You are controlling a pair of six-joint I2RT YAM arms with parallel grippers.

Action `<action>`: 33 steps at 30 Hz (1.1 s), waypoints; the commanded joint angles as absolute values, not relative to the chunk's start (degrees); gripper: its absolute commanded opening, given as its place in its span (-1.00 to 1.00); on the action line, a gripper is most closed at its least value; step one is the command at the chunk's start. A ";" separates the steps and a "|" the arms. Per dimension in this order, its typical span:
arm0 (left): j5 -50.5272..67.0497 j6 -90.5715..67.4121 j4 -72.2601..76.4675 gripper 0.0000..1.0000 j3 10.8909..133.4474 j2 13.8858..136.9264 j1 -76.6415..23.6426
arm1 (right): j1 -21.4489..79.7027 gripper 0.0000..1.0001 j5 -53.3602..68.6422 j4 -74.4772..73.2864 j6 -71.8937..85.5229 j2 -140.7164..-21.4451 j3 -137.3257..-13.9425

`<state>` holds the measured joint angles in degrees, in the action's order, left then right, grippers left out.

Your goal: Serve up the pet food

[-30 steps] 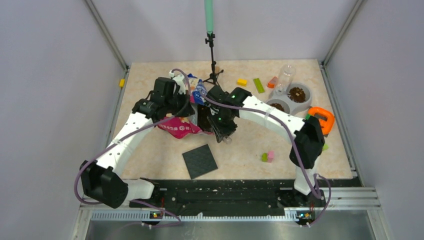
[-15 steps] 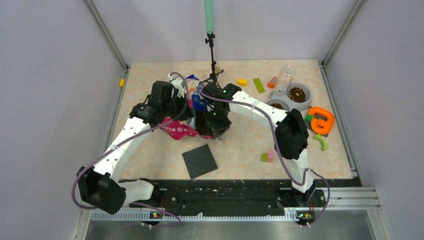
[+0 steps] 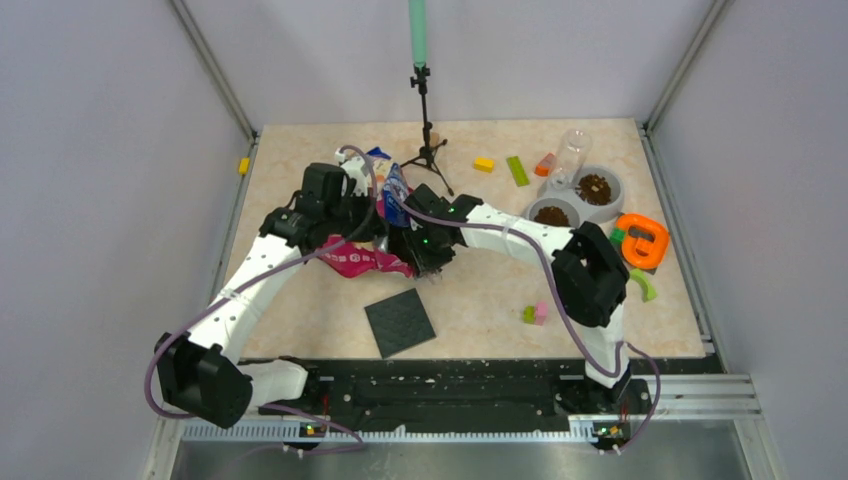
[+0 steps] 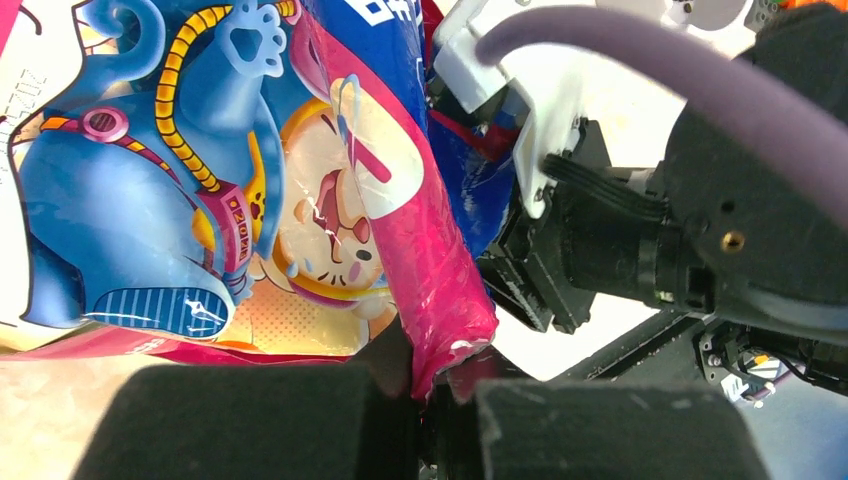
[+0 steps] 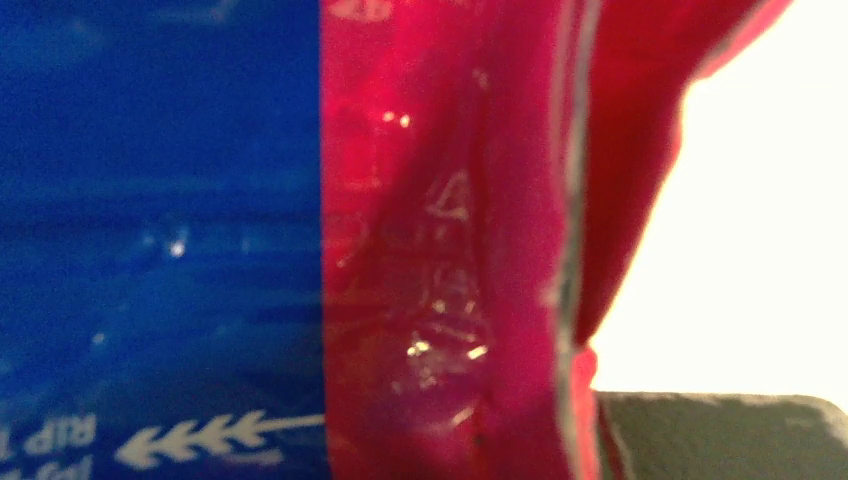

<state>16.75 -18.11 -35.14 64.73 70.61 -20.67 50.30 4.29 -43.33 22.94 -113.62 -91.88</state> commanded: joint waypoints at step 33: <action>19.00 -18.19 -31.09 -1.00 70.21 72.20 -20.41 | 53.38 -1.00 -5.27 -19.93 15.07 -95.94 -71.15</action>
